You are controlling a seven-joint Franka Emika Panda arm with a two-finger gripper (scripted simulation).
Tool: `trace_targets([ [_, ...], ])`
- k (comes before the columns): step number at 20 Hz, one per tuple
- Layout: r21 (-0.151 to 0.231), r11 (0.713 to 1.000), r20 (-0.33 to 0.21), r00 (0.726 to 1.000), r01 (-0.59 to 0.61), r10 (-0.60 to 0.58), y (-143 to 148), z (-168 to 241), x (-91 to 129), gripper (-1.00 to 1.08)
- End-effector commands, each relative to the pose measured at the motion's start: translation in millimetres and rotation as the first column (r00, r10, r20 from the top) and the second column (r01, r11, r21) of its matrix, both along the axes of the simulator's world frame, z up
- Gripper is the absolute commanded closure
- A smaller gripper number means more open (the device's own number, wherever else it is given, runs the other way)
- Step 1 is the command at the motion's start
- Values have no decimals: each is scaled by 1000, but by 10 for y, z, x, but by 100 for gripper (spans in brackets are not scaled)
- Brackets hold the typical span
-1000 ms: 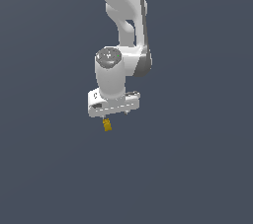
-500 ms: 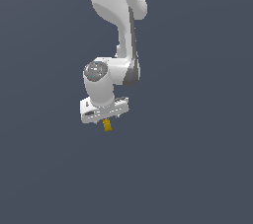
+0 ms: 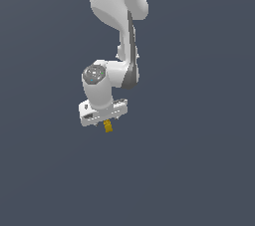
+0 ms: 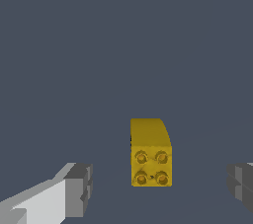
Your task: Pick up the object and move it to a goal position.
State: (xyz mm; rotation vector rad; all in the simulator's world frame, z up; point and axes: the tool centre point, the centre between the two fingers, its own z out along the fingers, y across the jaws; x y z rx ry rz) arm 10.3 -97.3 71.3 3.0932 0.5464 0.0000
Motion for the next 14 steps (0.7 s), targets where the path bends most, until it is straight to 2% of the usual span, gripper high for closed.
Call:
trace_targets([
  [1, 0, 1000, -1, 1000, 0, 0, -1, -48, -3, -92],
  [9, 0, 1000, 0, 1000, -3, 3, 0, -426, -13, -92],
  [14, 0, 1000, 0, 1000, -4, 4, -2, -494, -1, -92],
])
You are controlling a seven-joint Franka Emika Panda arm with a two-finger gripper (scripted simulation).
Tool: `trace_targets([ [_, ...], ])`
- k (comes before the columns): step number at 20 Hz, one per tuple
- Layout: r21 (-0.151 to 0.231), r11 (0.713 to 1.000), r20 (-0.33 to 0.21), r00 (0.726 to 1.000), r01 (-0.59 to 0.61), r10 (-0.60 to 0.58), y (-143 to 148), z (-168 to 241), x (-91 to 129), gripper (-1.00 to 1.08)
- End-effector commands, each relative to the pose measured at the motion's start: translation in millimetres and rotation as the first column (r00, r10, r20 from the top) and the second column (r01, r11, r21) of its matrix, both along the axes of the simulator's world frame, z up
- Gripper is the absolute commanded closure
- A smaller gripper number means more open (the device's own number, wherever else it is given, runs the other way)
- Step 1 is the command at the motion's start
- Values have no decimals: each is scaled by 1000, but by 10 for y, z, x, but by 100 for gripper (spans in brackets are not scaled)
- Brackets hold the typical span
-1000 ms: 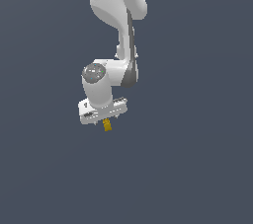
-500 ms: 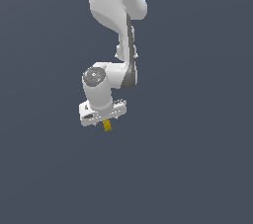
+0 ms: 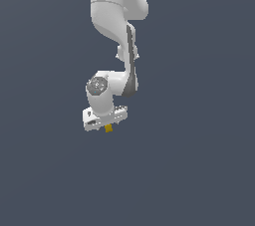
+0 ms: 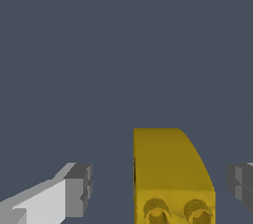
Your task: Pick up the object and move it to a goal position.
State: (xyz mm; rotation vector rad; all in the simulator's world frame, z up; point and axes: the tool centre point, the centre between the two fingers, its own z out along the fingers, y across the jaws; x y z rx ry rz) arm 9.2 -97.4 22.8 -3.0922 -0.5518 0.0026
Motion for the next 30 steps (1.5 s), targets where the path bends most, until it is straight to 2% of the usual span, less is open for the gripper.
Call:
trace_targets([
  [1, 0, 1000, 2, 1000, 0, 0, -1, -8, 9, 108],
  [17, 0, 1000, 1, 1000, 0, 0, 64, 90, 11, 108],
  [23, 0, 1000, 1, 1000, 0, 0, 270, 396, 22, 108],
  [30, -1, 1000, 1, 1000, 0, 0, 689, 1017, 46, 108],
])
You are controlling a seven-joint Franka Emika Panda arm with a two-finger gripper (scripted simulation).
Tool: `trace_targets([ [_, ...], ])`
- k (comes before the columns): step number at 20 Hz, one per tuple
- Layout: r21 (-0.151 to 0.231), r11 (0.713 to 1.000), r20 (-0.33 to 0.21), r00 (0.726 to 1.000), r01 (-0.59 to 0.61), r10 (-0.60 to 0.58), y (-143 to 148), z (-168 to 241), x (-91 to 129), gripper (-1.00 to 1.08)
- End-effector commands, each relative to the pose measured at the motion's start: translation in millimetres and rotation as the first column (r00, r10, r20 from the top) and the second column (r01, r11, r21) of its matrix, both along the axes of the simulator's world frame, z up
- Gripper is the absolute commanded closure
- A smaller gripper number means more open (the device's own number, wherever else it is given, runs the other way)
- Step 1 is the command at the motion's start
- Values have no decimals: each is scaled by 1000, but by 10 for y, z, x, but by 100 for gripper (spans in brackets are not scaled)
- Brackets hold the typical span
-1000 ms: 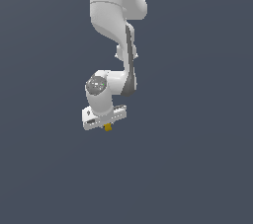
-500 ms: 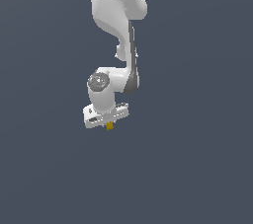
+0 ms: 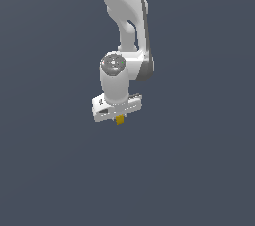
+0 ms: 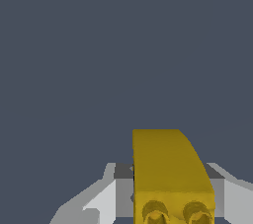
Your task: Pick up the object and move it to a goal position.
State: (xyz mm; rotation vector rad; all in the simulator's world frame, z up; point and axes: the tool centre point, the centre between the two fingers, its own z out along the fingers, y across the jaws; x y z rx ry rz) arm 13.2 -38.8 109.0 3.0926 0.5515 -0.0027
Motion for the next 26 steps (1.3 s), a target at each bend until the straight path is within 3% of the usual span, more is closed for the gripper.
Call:
trace_targets([
  [1, -1, 1000, 1, 1000, -1, 1, 176, 262, 11, 108],
  [26, -1, 1000, 2, 1000, 0, 0, 1816, 2720, 167, 108],
])
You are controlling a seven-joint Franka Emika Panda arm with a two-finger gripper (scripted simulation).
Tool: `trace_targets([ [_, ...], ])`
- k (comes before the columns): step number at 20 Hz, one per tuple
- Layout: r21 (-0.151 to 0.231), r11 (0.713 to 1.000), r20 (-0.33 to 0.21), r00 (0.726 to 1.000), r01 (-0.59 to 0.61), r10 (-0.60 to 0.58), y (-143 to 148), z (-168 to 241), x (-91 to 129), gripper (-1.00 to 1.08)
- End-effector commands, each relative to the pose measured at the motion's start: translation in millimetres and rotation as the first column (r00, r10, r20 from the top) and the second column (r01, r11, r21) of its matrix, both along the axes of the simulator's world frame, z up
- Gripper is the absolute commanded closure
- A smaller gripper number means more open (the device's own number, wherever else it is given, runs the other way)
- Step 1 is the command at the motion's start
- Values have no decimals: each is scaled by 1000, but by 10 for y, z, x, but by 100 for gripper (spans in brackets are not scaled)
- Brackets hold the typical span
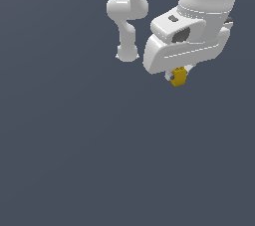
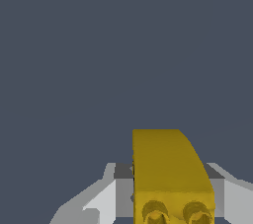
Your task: Pick up the object and move it to a goal position.
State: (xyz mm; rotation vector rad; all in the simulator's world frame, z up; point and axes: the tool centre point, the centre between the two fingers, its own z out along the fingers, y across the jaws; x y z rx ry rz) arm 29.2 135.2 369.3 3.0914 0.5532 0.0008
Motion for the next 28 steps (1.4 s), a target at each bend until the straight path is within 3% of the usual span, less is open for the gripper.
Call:
trace_targets([
  [1, 0, 1000, -1, 1000, 1, -1, 118, 186, 14, 108],
  [15, 1, 1000, -1, 1000, 2, -2, 597, 895, 98, 108],
  [28, 1, 1000, -1, 1000, 2, -2, 798, 1189, 147, 108],
])
